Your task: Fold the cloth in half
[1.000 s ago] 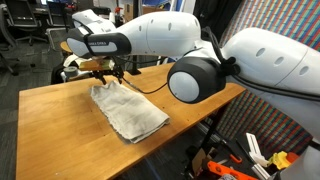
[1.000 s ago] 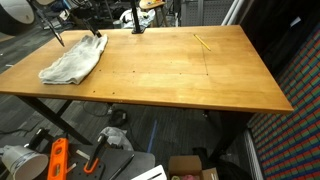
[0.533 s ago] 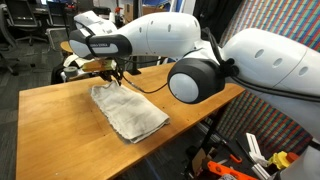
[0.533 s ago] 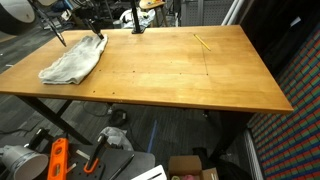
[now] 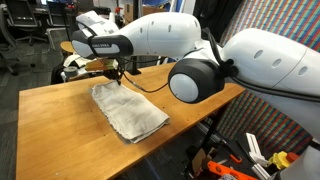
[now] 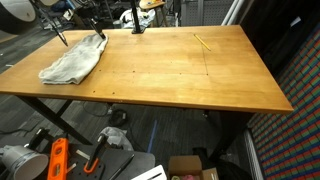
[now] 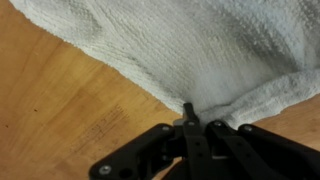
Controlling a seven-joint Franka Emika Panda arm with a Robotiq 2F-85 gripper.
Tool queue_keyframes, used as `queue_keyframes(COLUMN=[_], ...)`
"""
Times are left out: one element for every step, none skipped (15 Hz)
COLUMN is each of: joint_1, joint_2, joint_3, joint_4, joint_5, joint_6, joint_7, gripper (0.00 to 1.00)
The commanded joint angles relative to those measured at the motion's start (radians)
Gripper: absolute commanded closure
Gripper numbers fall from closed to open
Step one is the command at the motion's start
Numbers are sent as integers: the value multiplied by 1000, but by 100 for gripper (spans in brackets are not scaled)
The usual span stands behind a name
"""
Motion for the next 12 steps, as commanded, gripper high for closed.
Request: queue_keyframes(joint_1=[-8, -8, -8, -5, -3, -1, 0, 2, 6, 9, 12, 15], joint_2=[5, -2, -5, -6, -7, -10, -13, -15, -16, -17, -19, -20], joint_3=[-26, -29, -33, -35, -37, -37, -36, -35, -35, -35, -36, -37], joint_4=[31, 21, 18, 17, 15, 12, 9, 7, 7, 7, 7, 6], joint_5=[-1, -3, -3, -4, -5, -4, -3, -3, -3, -3, -4, -5], joint_6=[-8, -3, -3, -1, 2, 5, 6, 7, 13, 16, 19, 20], joint_7=[15, 21, 23, 26, 31, 39, 46, 52, 64, 73, 85, 93], gripper=[94, 94, 94, 94, 93, 93, 93, 93, 93, 93, 93, 93])
